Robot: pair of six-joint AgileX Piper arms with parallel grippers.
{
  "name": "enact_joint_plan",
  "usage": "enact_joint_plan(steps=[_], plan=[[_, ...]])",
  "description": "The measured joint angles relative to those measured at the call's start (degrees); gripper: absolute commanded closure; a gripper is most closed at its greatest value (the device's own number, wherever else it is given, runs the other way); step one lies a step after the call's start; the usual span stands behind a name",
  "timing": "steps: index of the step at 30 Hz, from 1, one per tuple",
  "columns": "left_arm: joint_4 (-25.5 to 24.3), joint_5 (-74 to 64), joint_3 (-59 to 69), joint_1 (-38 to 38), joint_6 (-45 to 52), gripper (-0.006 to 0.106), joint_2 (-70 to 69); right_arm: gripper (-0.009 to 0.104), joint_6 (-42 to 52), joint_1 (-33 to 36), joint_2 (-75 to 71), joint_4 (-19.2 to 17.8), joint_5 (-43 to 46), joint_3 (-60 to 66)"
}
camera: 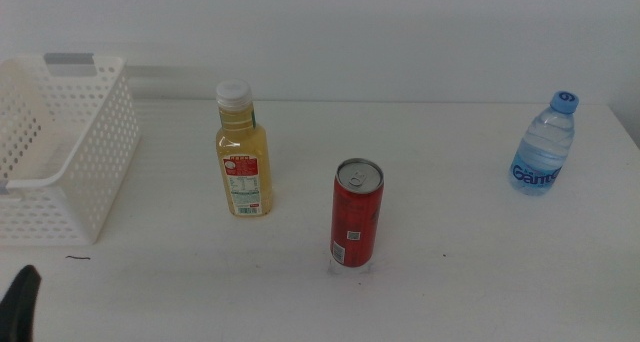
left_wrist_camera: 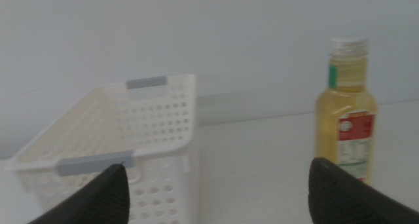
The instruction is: Use arms to grab the bottles and put them into the dustbin to the left of the table.
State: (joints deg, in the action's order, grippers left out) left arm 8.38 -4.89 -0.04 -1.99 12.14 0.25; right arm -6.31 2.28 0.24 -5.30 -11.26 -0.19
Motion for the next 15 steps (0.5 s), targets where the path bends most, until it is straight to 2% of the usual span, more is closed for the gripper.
enact_joint_plan(steps=[5, 11, 15], plan=[[1.8, 6.5, 0.0, -8.2, -0.1, 0.007, 9.3, 0.004, 0.0, 0.0, 0.0, 0.0, 0.0, 0.0], [2.9, 17.8, -1.9, -28.4, -0.1, 0.007, 34.1, 0.004, 0.0, 0.0, 0.0, 0.0, 0.0, 0.0], [5.6, 32.5, -4.0, -39.3, -0.1, 0.007, 51.3, 0.004, 0.0, 0.0, 0.0, 0.0, 0.0, 0.0]])
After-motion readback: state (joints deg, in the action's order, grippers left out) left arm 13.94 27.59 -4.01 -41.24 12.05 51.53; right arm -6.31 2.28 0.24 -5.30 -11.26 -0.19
